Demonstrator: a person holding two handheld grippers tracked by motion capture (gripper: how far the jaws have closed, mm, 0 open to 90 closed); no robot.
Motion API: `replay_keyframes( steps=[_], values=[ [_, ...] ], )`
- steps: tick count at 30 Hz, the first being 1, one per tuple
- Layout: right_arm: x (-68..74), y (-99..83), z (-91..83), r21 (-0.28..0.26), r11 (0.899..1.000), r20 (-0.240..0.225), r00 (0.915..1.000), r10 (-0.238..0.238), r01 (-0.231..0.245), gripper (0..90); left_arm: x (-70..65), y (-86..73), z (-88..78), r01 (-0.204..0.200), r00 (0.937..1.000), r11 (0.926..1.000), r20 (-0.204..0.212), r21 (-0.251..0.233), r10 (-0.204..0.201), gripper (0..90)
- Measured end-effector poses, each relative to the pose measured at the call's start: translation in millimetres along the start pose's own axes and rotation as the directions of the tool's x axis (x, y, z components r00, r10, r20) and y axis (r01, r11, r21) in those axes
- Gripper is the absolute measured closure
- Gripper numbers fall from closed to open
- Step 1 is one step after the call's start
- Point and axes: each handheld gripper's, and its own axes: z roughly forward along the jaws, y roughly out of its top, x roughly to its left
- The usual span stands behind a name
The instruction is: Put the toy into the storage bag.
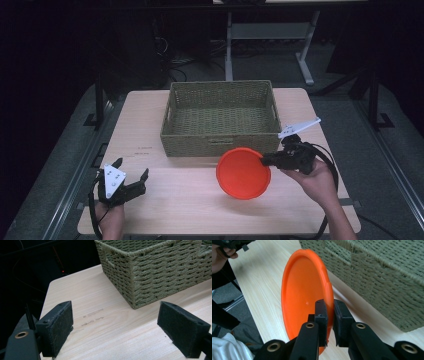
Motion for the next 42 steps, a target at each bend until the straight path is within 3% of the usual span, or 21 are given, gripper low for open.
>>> replay_keyframes(
  steps=[11,42],
  values=[
    [-4.9,11.8,-10.8,-0.004,1.0,0.015,0.9997,0.017,-0.017,82.3,0.7,-0.7,0.5,0.015,0.9999,0.9999,0.002,0.002,-0.015,12.7],
    [-17.8,54.0,-31.0,-0.024,0.999,0.058,0.9976,0.037,-0.036,82.3,1.5,-0.6,-1.0,0.003,0.9999,1.0,-0.01,-0.002,-0.003,12.7]
  ],
)
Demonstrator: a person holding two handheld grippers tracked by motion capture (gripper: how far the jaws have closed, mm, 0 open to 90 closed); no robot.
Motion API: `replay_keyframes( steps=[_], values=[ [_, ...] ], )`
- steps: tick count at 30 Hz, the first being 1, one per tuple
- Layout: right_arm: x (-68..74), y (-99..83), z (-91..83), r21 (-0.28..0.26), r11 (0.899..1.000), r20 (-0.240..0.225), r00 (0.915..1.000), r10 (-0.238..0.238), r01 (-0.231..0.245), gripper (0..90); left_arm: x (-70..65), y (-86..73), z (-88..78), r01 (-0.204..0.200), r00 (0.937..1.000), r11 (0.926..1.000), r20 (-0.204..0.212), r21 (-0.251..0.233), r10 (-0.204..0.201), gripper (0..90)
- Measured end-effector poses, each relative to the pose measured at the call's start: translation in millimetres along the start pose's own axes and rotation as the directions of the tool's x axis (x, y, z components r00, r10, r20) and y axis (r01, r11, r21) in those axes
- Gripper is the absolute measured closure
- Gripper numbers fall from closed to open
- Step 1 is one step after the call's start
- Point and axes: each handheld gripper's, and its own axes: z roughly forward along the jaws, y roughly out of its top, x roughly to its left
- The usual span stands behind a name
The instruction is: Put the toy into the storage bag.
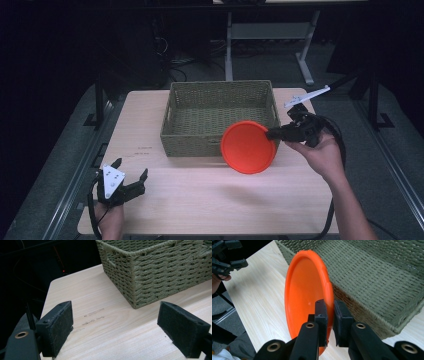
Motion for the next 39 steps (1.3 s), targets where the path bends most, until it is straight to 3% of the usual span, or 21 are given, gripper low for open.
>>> replay_keyframes(
  steps=[17,39],
  values=[
    [6.6,30.8,-8.1,0.0,1.0,0.02,0.9994,-0.03,0.03,82.3,0.3,-0.2,0.3,0.008,1.0,1.0,0.005,-0.001,-0.008,12.7],
    [-2.0,57.8,-10.6,0.008,1.0,0.052,0.9983,-0.025,0.024,82.3,2.5,-1.1,-0.1,0.016,0.9999,0.9999,0.004,-0.002,-0.016,12.7]
  ],
)
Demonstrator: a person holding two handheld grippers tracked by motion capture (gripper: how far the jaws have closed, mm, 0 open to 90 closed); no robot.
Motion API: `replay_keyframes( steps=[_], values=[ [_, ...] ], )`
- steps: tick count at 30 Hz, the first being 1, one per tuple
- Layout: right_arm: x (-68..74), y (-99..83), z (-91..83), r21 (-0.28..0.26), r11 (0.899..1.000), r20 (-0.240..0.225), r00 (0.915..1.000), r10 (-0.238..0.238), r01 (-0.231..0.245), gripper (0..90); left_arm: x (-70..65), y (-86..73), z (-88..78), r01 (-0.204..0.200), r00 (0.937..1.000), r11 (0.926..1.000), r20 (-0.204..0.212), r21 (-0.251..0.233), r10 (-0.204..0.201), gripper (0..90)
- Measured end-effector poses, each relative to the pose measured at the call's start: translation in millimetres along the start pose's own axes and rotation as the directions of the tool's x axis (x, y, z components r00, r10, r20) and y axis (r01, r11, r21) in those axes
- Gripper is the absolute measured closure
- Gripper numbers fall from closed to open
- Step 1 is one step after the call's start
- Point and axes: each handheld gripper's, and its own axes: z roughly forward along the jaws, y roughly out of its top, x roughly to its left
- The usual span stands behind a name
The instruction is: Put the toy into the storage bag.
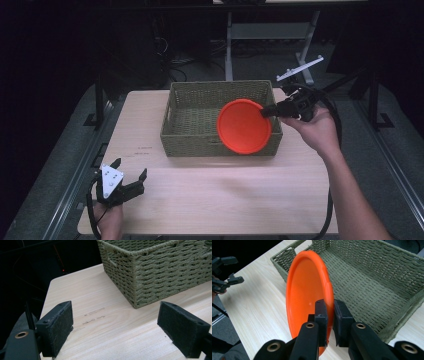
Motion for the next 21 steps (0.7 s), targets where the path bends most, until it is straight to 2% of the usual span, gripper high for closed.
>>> replay_keyframes(
  steps=[16,21],
  values=[
    [-10.0,15.3,-1.1,-0.008,1.0,0.017,0.9996,0.021,-0.021,82.3,0.8,-0.3,0.8,0.011,0.9999,0.9999,0.001,-0.004,-0.011,12.7],
    [-13.6,21.7,-3.5,-0.03,0.999,0.009,0.9996,0.028,-0.028,82.3,1.3,0.2,0.9,0.004,1.0,1.0,-0.002,0.003,-0.004,12.7]
  ],
)
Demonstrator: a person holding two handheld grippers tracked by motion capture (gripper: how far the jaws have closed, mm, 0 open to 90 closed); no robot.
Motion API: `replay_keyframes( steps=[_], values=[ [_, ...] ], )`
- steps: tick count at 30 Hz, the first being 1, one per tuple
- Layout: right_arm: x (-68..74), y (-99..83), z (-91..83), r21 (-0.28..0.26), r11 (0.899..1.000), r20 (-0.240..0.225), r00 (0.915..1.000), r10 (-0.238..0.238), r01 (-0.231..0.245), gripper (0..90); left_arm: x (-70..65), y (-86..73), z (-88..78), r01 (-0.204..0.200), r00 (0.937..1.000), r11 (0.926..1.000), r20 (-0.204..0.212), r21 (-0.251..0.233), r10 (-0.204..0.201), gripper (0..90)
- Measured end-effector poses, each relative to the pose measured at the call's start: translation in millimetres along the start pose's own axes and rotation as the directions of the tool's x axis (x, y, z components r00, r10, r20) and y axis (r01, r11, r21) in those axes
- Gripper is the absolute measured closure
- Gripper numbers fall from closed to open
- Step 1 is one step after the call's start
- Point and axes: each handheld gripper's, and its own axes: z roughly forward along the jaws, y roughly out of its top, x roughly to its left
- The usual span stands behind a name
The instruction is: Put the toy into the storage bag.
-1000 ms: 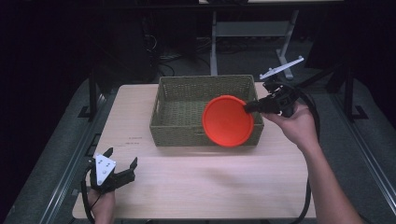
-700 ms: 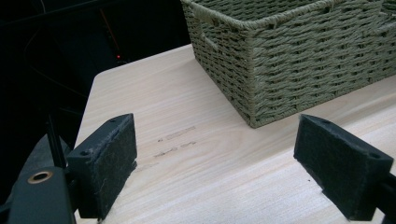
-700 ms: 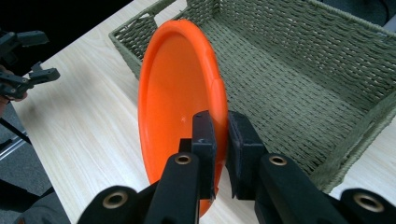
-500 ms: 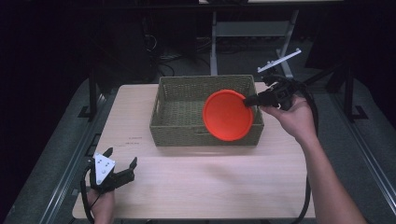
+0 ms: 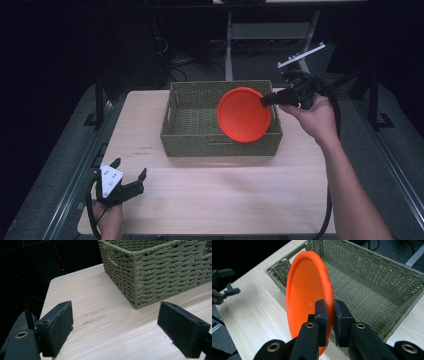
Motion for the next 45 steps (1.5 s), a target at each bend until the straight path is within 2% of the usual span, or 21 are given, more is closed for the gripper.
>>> replay_keyframes(
  steps=[15,23,26,29,45],
  values=[
    [-14.6,19.8,6.7,0.006,1.0,0.026,0.9993,0.026,-0.026,82.3,2.0,-0.5,0.4,0.017,0.9998,0.9998,-0.004,-0.005,-0.017,12.7],
    [-22.7,30.9,14.8,0.001,0.999,0.037,0.9986,0.037,-0.037,82.3,1.5,0.0,0.6,0.004,1.0,1.0,-0.001,0.0,-0.004,12.7],
    [-26.3,32.2,18.4,0.0,0.999,0.04,0.9981,0.047,-0.047,82.3,2.2,0.0,0.3,0.001,1.0,1.0,0.0,0.001,-0.001,12.7],
    [-28.6,32.4,21.4,0.004,0.999,0.043,0.9978,0.05,-0.05,82.3,0.8,-0.4,1.1,0.019,0.9998,0.9998,0.003,-0.007,-0.019,12.7],
    [-40.0,36.9,49.2,0.04,0.997,0.074,0.9949,0.068,-0.071,82.2,2.5,-0.7,0.5,0.014,0.9999,0.9999,0.0,0.0,-0.014,12.7]
  ],
)
